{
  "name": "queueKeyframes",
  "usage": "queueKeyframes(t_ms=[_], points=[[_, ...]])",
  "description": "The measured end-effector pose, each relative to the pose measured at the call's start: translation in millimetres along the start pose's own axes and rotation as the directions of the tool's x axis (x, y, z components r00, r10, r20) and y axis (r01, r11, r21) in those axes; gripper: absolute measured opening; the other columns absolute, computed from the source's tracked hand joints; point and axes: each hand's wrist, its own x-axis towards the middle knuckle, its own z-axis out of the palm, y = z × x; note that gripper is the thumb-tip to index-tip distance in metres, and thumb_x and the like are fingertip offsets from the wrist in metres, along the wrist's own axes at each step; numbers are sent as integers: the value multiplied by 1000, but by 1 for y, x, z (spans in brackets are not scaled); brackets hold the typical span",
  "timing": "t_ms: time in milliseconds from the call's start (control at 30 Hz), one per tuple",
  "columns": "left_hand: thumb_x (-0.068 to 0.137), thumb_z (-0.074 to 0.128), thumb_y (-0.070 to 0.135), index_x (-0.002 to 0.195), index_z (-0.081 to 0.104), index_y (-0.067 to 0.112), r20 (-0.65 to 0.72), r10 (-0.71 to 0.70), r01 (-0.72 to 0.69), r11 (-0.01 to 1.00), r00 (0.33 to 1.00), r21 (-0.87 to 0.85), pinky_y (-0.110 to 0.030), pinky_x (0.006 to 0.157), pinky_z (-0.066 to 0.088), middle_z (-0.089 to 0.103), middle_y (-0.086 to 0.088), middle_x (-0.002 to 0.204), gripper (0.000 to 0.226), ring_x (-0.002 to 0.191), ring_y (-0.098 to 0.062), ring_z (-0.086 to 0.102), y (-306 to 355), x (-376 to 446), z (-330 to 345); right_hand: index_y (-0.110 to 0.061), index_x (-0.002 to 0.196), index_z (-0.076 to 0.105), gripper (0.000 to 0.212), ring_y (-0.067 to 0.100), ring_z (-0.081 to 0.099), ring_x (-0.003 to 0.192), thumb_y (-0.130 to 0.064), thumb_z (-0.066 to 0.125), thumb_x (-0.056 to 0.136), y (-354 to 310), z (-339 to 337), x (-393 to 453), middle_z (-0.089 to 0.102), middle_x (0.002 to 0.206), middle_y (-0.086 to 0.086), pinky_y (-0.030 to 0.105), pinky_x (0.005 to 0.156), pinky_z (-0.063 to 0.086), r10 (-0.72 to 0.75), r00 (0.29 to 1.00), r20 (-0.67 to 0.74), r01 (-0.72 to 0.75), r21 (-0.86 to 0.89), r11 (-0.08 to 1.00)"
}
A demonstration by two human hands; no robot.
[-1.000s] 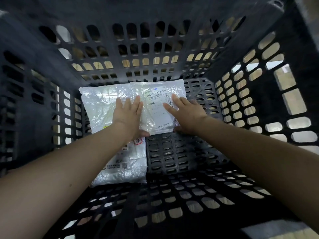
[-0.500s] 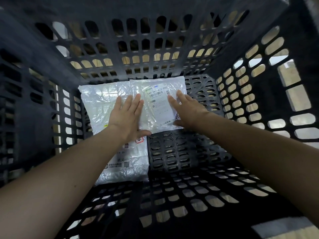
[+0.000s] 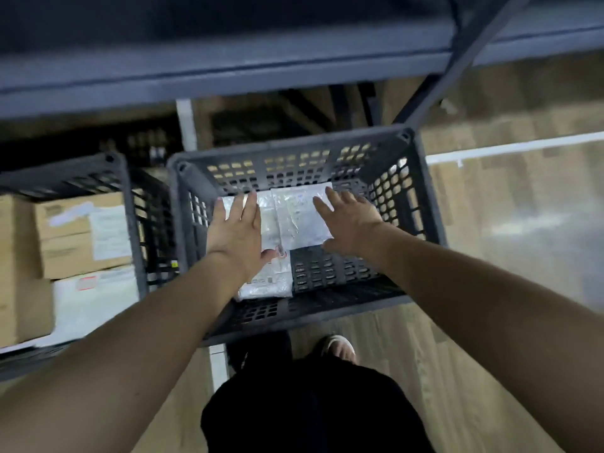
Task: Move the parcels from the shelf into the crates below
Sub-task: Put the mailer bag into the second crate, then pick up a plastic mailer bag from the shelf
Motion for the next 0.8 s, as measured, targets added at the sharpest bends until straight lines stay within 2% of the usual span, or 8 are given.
queueKeyframes(t_ms=[167,300,400,633,800], points=[[97,25,53,150,-6,8,-7,-52,52,996,999,-72,-52,116,3,-16,-14,156,77,144,-32,-11,-60,-108,-94,-14,149,12,80,30,25,139,-47,55,90,-4,-109,-113,21,152,12,43,109,30,36,995,-90,-29,76,997],[96,35,46,149,15,14,-29,-84,78,983,996,-167,-53,115,6,-2,-13,157,65,144,-32,-1,-101,-193,-159,-12,146,21,75,31,28,137,-49,54,90,-8,-191,-204,28,147,12,43,109,29,98,991,-95,-80,183,980],[95,37,46,143,29,15,-83,-131,105,957,988,-270,-51,115,10,7,-13,156,58,143,-31,4,-122,-235,-193,-11,140,32,66,33,33,132,-45,57,89,-7,-238,-248,35,140,13,44,106,33,131,978,-166,-82,271,959],[95,39,44,134,42,18,-247,-242,93,864,938,-495,-44,114,13,12,-10,156,47,143,-27,10,-168,-318,-230,-10,138,34,60,31,38,126,-44,52,91,-21,-321,-327,38,136,12,41,97,39,222,915,-338,-123,289,949],[96,35,43,143,31,21,-301,-300,109,849,905,-517,-42,114,13,13,-8,156,51,143,-26,10,-196,-349,-240,-12,144,29,62,29,35,130,-42,49,93,-39,-353,-349,34,144,10,40,102,38,258,852,-456,-126,301,945]])
